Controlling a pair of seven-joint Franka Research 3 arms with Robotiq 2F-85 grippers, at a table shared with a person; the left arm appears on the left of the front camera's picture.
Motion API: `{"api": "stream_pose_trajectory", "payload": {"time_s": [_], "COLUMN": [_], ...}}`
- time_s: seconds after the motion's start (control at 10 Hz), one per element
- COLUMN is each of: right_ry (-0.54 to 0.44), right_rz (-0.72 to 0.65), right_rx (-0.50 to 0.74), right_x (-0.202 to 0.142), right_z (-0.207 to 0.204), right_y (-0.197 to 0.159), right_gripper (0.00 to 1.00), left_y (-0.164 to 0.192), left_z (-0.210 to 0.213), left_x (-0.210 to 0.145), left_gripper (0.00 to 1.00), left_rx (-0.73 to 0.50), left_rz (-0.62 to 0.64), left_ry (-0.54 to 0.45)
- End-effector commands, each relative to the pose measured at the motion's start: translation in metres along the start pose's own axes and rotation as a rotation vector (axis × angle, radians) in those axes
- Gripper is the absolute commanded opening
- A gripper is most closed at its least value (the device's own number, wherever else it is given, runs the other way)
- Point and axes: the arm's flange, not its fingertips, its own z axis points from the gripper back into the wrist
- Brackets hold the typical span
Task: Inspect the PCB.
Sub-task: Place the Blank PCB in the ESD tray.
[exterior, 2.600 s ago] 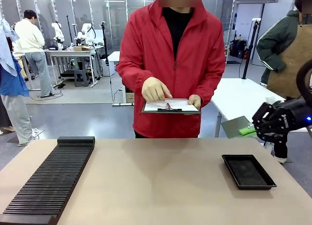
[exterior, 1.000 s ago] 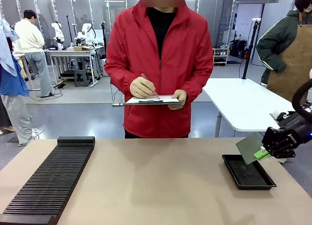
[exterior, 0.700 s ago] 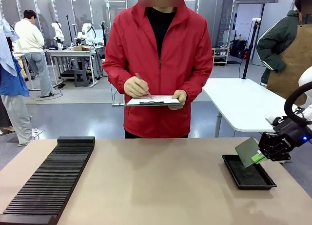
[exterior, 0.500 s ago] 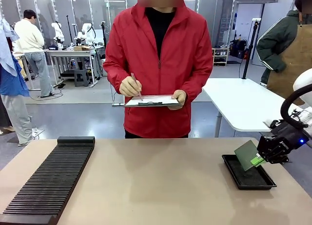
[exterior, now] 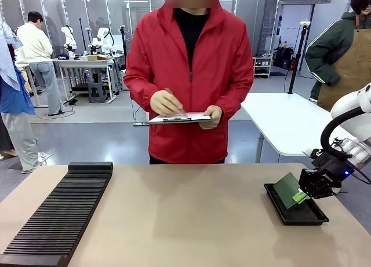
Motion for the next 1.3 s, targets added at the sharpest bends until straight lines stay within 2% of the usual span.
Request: {"api": "stream_pose_trajectory", "payload": {"time_s": [0.0, 0.4, 0.5, 0.6, 0.7, 0.8, 0.9, 1.0, 1.1, 1.2], "right_ry": [0.005, 0.012, 0.01, 0.007, -0.021, -0.023, -0.025, -0.032, -0.064, -0.103], "right_rz": [0.01, -0.001, 0.003, 0.005, 0.0, -0.003, -0.004, -0.01, -0.024, -0.031], "right_rx": [-0.026, -0.035, -0.045, -0.052, -0.069, -0.081, -0.084, -0.106, -0.16, -0.214], "right_x": [0.007, 0.004, 0.0, -0.003, -0.005, -0.007, -0.01, -0.015, -0.019, -0.022], "right_z": [-0.003, -0.014, -0.016, -0.016, -0.018, -0.02, -0.019, -0.02, -0.021, -0.022], "right_y": [-0.002, -0.006, -0.003, 0.0, 0.001, 0.001, 0.003, 0.006, 0.008, 0.012], "right_gripper": [0.03, 0.04, 0.25, 0.27, 0.46, 0.48, 0.67, 0.69, 0.88, 0.89], "left_y": [-0.003, -0.003, -0.003, -0.003, -0.003, -0.003, -0.003, -0.003, -0.003, -0.003], "left_z": [0.0, 0.0, 0.0, 0.0, 0.0, 0.0, 0.0, 0.0, 0.0, 0.0], "left_x": [0.0, 0.0, 0.0, 0.0, 0.0, 0.0, 0.0, 0.0, 0.0, 0.0], "left_gripper": [1.0, 1.0, 1.0, 1.0, 1.0, 1.0, 1.0, 1.0, 1.0, 1.0], "left_rx": [0.002, 0.002, 0.002, 0.002, 0.002, 0.002, 0.002, 0.002, 0.002, 0.002], "left_rz": [-0.001, -0.001, -0.001, -0.001, -0.001, -0.001, -0.001, -0.001, -0.001, -0.001], "left_ry": [0.0, 0.0, 0.0, 0.0, 0.0, 0.0, 0.0, 0.0, 0.0, 0.0]}}
